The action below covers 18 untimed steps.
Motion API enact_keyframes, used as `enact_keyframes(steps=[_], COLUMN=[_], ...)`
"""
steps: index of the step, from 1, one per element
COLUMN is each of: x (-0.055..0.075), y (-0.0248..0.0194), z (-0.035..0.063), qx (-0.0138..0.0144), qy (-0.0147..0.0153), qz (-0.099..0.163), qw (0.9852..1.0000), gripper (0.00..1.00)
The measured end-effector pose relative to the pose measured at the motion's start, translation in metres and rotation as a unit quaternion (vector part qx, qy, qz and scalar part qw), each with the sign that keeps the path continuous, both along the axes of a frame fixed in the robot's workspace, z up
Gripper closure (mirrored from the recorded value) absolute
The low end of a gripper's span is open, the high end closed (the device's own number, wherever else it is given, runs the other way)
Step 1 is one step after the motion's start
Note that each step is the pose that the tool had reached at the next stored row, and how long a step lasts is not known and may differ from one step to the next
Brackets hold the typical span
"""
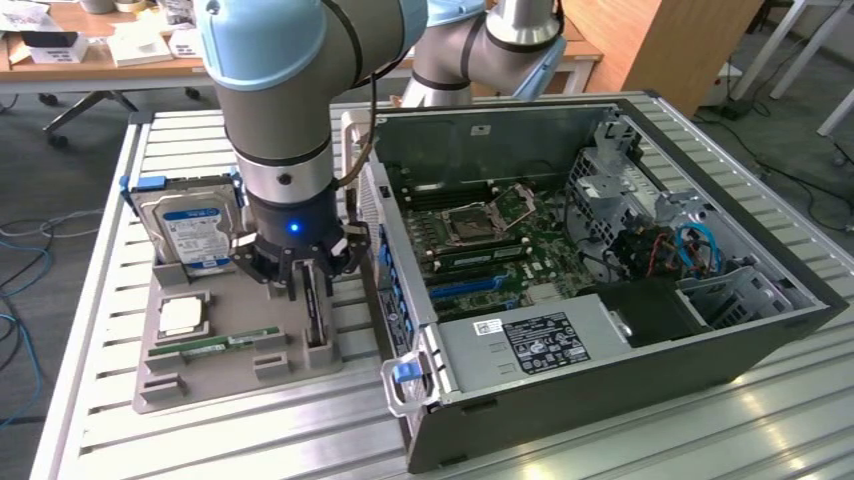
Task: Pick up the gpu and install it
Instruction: 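Pick up the gpu and move the gpu toward the slot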
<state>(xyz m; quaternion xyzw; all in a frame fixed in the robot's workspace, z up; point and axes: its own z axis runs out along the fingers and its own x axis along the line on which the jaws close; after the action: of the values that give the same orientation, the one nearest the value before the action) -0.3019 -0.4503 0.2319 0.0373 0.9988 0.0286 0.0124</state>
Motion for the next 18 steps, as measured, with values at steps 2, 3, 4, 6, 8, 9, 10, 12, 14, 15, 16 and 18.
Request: enact_keyframes(steps=[2,3,4,6,8,9,10,12,14,15,16,18], x=[0.0002,0.0002,0.0002,0.0002,0.0003,0.0003,0.0002,0.0002,0.0003,0.0002,0.0002,0.0003], y=[-0.0001,-0.0001,-0.0001,-0.0001,-0.0001,0.0000,-0.0001,-0.0001,-0.0001,0.0000,-0.0001,-0.0001], z=[0.0001,0.0001,0.0001,0.0001,0.0001,0.0001,0.0001,0.0001,0.0000,0.0000,0.0000,0.0000], qx=[-0.0001,-0.0001,-0.0001,-0.0001,-0.0001,-0.0001,-0.0001,-0.0001,-0.0001,-0.0001,-0.0001,-0.0001], qy=[0.0001,0.0001,0.0001,0.0001,0.0001,0.0001,0.0001,0.0001,0.0001,0.0001,0.0001,0.0001], qz=[0.001,0.001,0.001,0.001,0.004,0.006,0.007,0.008,0.011,0.011,0.012,0.012], qw=[1.0000,1.0000,1.0000,1.0000,1.0000,1.0000,1.0000,1.0000,0.9999,0.9999,0.9999,0.9999], gripper=[0.53,0.53,0.53,0.53,0.53,0.53,0.53,0.53,0.53,0.53,0.53,0.53])
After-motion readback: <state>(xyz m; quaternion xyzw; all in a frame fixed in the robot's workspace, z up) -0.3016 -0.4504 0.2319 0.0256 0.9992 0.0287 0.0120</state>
